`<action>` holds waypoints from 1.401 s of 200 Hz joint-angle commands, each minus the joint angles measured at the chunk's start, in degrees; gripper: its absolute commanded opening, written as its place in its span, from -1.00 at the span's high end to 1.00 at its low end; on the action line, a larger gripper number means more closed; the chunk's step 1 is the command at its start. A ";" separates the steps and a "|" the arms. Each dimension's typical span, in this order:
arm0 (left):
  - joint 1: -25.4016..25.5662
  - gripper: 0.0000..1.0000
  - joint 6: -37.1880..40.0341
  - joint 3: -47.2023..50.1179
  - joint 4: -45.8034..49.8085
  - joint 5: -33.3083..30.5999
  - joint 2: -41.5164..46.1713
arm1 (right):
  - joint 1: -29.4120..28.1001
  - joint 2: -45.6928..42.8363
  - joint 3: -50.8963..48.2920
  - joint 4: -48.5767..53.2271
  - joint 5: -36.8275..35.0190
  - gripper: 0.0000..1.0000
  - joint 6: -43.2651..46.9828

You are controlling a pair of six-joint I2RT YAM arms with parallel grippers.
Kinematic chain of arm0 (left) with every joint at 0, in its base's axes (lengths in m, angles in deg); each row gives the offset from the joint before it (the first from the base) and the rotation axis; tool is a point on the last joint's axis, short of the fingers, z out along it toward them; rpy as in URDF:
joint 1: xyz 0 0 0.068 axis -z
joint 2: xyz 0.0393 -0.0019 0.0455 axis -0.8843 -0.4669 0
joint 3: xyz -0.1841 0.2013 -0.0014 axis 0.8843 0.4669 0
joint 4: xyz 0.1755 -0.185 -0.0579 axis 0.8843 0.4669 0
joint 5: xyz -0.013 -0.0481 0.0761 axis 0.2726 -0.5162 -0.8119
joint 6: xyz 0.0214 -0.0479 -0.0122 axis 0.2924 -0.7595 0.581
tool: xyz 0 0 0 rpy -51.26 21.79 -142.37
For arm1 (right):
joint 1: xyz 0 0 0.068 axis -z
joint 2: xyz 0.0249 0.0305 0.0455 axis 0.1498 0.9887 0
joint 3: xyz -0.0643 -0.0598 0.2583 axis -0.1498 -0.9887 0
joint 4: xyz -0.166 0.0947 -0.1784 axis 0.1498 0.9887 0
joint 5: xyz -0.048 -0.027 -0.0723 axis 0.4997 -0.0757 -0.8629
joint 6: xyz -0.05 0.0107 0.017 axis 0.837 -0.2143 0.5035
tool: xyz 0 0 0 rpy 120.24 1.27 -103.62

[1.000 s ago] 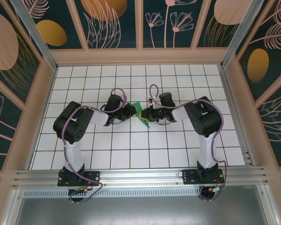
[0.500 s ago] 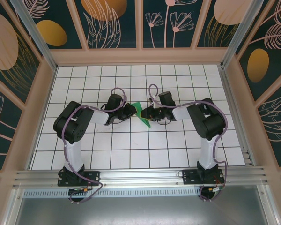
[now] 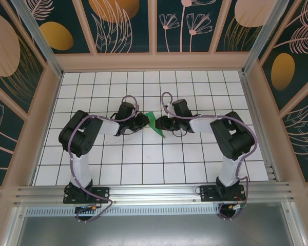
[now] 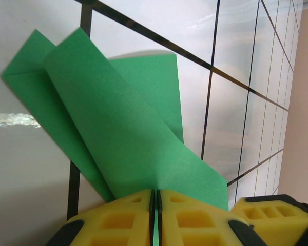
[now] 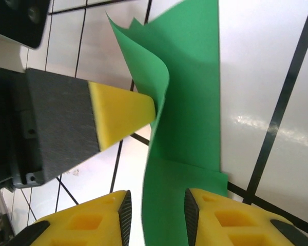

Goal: Fold a paper plane with a square sheet of paper (pick it up from the middle)

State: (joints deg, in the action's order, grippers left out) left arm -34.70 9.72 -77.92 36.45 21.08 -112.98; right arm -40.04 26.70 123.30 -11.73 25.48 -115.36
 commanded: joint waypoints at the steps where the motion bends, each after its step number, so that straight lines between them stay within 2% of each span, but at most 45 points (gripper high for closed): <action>1: 0.31 0.71 0.49 -0.65 2.18 -2.46 -2.80 | -0.98 -3.49 -1.12 1.32 -3.83 0.25 1.39; 80: 0.31 0.71 0.58 -0.67 2.26 -2.24 -2.80 | -3.47 -1.11 0.84 6.01 -8.15 0.25 2.26; 179: 0.31 0.72 0.59 -0.80 2.57 -2.39 -2.73 | -4.78 2.85 3.13 6.16 -7.61 0.61 3.93; 246: 0.31 0.70 1.44 -1.35 2.49 -1.90 -1.04 | -1.90 3.05 -0.78 -0.34 0.28 0.91 0.60; 280: 0.31 0.52 3.87 -1.51 -0.50 -0.26 3.00 | -0.27 3.41 -3.80 -7.34 7.40 1.00 -3.25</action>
State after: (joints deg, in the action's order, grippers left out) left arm -34.57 10.81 -78.84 36.88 21.25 -112.92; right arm -41.17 28.95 121.79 -12.62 26.22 -115.16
